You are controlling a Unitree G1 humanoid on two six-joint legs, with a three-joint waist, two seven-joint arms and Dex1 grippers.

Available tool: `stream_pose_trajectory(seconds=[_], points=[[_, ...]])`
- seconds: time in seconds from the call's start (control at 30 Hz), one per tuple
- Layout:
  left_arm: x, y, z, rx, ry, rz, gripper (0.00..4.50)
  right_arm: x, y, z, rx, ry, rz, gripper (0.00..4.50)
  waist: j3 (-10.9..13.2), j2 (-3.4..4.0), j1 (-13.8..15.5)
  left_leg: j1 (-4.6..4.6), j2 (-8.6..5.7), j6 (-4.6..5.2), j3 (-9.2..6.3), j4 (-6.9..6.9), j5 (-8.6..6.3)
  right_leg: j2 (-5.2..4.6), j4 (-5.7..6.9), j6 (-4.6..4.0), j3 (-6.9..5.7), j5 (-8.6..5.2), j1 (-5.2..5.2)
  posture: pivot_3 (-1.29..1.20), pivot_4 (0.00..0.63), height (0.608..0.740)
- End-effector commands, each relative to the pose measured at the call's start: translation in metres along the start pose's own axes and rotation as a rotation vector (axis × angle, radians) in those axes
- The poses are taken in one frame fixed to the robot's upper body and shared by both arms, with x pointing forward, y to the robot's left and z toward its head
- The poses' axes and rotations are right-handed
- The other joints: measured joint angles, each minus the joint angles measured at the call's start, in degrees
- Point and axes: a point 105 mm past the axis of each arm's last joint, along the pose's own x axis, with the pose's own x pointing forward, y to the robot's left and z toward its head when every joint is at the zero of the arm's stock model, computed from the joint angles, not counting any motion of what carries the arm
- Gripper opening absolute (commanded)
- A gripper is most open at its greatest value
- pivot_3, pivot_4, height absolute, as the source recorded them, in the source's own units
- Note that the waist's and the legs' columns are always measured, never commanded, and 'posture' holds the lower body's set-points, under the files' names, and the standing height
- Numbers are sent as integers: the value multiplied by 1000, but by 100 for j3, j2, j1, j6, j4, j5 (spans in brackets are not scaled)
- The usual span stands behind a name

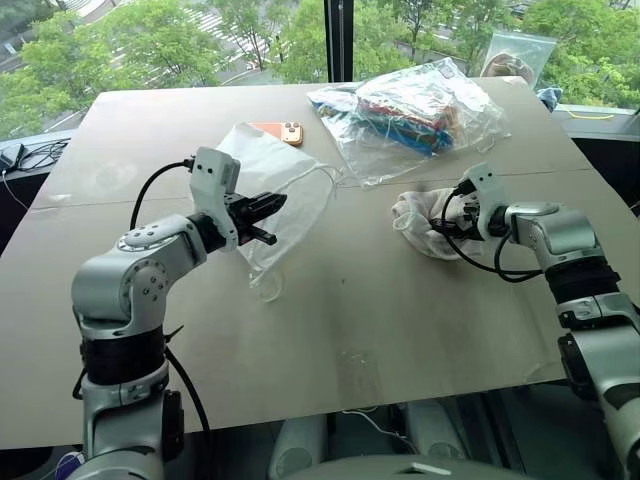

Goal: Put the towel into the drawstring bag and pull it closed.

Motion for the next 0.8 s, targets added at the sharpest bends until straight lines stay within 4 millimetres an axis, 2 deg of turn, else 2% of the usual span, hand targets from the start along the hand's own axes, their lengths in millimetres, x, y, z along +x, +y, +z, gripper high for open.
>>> stream_pose_trajectory(seconds=[0.03,0.1,0.23,0.27,0.33,0.43,0.53,0.63,0.7,0.8], points=[[1,-11,15,2,-44,-19,0,8,11,-38,-114,98,48,2840,-2,-1,19,2,0,0,-1,0,0,0,1,0,-3,0,2,0,150,740],[3,-12,16,-11,-39,-21,0,5,15,-30,-151,29,60,1926,-3,-3,35,5,1,-1,-2,1,0,1,0,0,-13,-1,9,0,150,740],[11,-16,14,-20,-22,-45,0,-7,25,-1,-155,-176,60,141,-2,-3,64,12,0,-1,-5,3,0,0,2,0,-8,0,16,0,150,740],[17,-18,12,-21,-12,-52,0,-18,42,19,-90,-289,116,55,-1,-1,56,11,0,-1,-5,3,0,0,2,0,-7,0,16,0,150,740],[29,-23,12,-13,-4,-60,0,-39,79,42,-61,-420,246,55,2,2,72,14,-1,-1,-5,2,0,0,2,0,4,-1,13,0,150,740],[44,-25,12,22,2,-56,0,-49,121,43,-76,-448,336,55,8,11,80,-13,2,-2,-18,1,1,2,15,0,-3,-1,-16,0,150,740],[58,-36,11,57,4,-89,0,-44,157,41,-107,-448,359,55,8,11,65,-13,-3,-2,-10,2,1,0,17,0,6,-1,-20,0,150,740],[63,-52,10,116,1,-146,0,-31,170,47,-107,-450,330,55,9,13,61,-11,-4,-2,-8,2,1,0,17,1,7,-1,-21,0,150,740],[64,-55,9,149,-1,-156,0,-27,174,51,-99,-454,333,55,9,13,64,-11,-4,-3,-8,2,1,1,19,0,7,-2,-21,0,150,740],[63,-56,10,142,-2,-184,0,-16,166,62,-84,-458,276,55,9,13,63,-12,-5,-3,-6,4,1,0,18,0,8,-1,-22,0,150,740]])
